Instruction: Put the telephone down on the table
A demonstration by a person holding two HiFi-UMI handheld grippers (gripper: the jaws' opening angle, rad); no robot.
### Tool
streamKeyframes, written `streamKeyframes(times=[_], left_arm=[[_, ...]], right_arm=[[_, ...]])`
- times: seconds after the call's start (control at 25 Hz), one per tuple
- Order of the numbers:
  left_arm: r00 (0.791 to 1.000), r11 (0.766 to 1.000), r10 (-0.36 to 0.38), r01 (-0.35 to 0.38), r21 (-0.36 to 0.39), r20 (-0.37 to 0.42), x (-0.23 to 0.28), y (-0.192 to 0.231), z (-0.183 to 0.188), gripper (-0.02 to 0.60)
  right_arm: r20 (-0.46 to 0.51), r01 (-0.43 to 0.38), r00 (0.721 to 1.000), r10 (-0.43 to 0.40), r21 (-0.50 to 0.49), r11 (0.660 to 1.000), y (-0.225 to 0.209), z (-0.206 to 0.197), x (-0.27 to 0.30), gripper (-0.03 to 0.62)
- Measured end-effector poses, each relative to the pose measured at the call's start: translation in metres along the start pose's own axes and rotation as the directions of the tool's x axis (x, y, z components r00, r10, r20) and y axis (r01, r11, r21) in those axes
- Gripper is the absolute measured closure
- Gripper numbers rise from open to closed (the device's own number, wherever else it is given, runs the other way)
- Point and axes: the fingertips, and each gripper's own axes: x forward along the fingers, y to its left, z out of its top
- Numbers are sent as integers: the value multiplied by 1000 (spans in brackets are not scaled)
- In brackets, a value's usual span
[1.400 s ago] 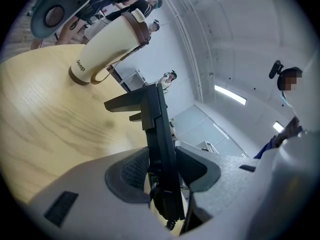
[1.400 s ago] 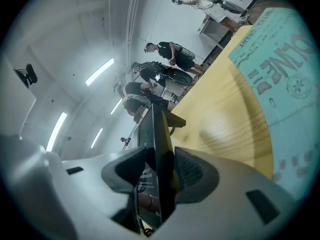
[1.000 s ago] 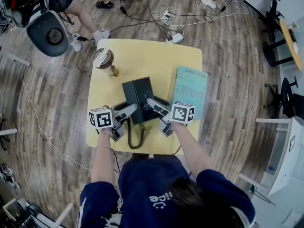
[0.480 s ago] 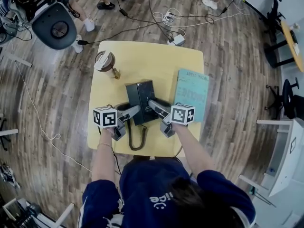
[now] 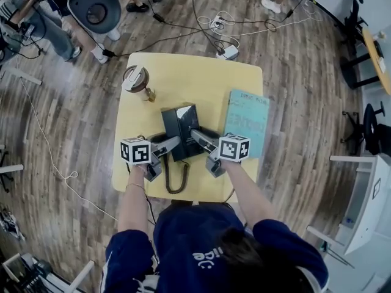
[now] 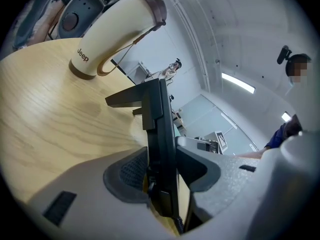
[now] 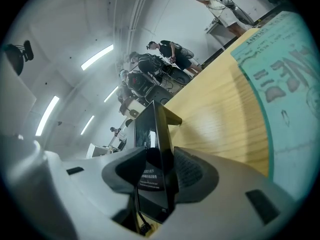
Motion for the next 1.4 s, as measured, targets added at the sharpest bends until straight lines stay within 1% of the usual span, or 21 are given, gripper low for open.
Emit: streamKeyframes(times=[0.16,0.32,0.4,0.52,0.6,0.68,0.76,0.84,1.0,1.12,1.2,1.32,1.4], left_arm=[[1000,1000,19,-19,-4,18,-1,5,-2,405],[999,999,41,-41,-12,18,0,9,-4,399],[998,997,68,-68,-23,15,-1,12,-5,386],[991,991,130,-130,-5,17,-6,18,-7,375],[985,985,173,-172,-10,28,-9,23,-8,363],[977,978,210,-208,-30,49,-10,23,-8,333],[961,963,268,-266,-38,64,-13,28,-9,291],[945,948,320,-318,-30,75,-19,31,-9,267],[934,938,346,-346,-6,92,-29,24,-11,265],[915,920,390,-392,6,103,-43,21,-14,265],[908,915,396,-403,26,136,-50,12,-9,265],[918,928,349,-366,66,189,-58,-12,-4,265],[920,929,333,-358,96,208,-62,-28,-5,265]], right_arm=[[-5,10,1000,-10,-19,1000,0,-2,3,413],[-7,17,1000,-17,-22,1000,0,-3,4,413],[-5,22,1000,-22,-8,1000,0,-3,5,413],[10,18,1000,-18,26,1000,1,-2,5,424],[16,16,1000,-16,21,1000,2,-1,4,430],[22,15,1000,-15,7,1000,5,0,4,417],[39,27,999,-27,-4,1000,7,2,3,379],[67,57,996,-56,-16,998,5,7,0,348],[122,94,989,-88,-46,995,10,17,-13,304],[170,114,980,-100,-74,991,17,24,-28,296],[206,131,972,-110,-88,988,21,29,-38,295],[235,142,966,-112,-118,983,31,30,-49,295],[237,127,967,-90,-146,981,42,27,-55,296]])
